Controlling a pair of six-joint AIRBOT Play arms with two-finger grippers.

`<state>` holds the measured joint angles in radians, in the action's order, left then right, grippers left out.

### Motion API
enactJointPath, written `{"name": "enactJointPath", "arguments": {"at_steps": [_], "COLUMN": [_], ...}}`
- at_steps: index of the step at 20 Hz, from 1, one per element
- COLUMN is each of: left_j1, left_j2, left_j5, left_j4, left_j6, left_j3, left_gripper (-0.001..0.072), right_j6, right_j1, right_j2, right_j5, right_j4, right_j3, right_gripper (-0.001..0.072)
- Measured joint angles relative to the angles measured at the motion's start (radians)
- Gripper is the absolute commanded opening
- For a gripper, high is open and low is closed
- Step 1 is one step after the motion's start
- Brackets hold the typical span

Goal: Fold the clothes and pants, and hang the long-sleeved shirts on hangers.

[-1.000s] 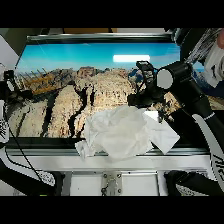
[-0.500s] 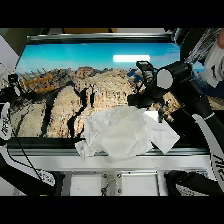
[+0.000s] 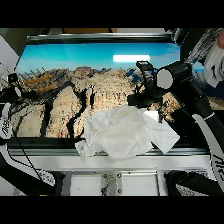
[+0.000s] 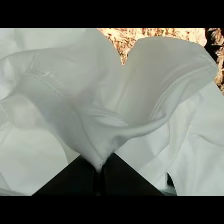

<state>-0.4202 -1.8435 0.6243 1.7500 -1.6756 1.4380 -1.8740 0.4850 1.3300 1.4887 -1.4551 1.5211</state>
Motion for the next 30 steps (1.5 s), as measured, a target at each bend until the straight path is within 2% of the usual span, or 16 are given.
{"name": "enactJointPath", "arguments": {"at_steps": [14, 15, 16, 17, 21, 22, 23, 30], "left_j1": [0.0, 0.0, 0.0, 0.0, 0.0, 0.0, 0.0, -0.001], "left_j2": [-0.012, -0.014, -0.014, -0.016, -0.016, -0.016, -0.016, -0.01], "left_j5": [0.044, 0.045, 0.049, 0.052, 0.058, 0.06, 0.064, 0.065], "left_j4": [0.0, 0.0, 0.0, 0.0, 0.002, 0.002, 0.002, 0.003], "left_j6": [-0.003, -0.003, -0.003, -0.003, -0.003, -0.002, -0.002, 0.0], "left_j3": [0.0, 0.0, 0.0, 0.0, 0.0, 0.0, 0.0, 0.0], "left_gripper": [0.0661, 0.0633, 0.0434, 0.0308, 0.029, 0.0069, 0.0015, 0.0015], "right_j6": [0.0, 0.0, 0.0, 0.0, 0.0, 0.0, 0.0, 0.0], "right_j1": [0.0, 0.0, 0.0, 0.0, 0.0, 0.0, 0.0, 0.0], "right_j2": [0.0, 0.0, 0.0, 0.0, 0.0, 0.0, 0.0, 0.0], "right_j5": [0.0, 0.0, 0.0, 0.0, 0.0, 0.0, 0.0, 0.0], "right_j4": [0.0, 0.0, 0.0, 0.0, 0.0, 0.0, 0.0, 0.0], "right_j3": [0.0, 0.0, 0.0, 0.0, 0.0, 0.0, 0.0, 0.0], "right_gripper": [0.0013, 0.0012, 0.0013, 0.0013, 0.0012, 0.0013, 0.0013, 0.0012]}}
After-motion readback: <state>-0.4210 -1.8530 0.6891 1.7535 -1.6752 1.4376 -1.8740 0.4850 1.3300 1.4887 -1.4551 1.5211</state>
